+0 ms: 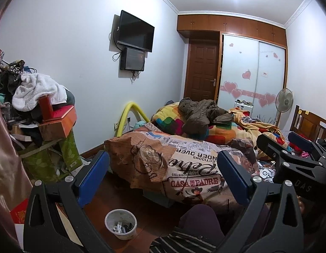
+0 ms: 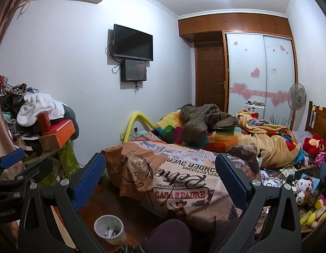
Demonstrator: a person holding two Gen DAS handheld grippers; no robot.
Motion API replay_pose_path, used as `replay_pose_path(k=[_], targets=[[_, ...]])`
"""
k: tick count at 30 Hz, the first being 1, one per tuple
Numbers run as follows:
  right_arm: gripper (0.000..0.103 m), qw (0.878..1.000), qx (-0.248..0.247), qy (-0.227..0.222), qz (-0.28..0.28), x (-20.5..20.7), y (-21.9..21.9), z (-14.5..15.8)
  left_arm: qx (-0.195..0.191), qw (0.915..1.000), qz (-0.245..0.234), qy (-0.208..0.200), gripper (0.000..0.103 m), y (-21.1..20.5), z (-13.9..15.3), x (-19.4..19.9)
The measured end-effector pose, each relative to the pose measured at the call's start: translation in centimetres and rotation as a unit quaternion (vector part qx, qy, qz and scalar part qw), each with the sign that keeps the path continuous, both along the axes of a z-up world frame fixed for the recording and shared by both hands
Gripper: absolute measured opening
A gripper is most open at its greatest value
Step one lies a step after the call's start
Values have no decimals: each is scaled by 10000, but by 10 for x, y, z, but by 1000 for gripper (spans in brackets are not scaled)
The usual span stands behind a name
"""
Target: Collect trash
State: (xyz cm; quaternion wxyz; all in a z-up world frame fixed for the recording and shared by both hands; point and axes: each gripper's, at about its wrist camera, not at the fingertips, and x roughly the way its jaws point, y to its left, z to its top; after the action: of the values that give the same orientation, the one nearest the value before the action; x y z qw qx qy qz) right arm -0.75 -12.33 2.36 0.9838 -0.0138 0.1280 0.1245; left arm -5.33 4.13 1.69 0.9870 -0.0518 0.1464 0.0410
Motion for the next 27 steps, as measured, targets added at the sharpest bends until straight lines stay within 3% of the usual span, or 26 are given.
replay_pose_path(k=[27], targets=[[103,9998,62,164,110,5,-10,0,-24,9999,-27,108,102,6,-7,4]])
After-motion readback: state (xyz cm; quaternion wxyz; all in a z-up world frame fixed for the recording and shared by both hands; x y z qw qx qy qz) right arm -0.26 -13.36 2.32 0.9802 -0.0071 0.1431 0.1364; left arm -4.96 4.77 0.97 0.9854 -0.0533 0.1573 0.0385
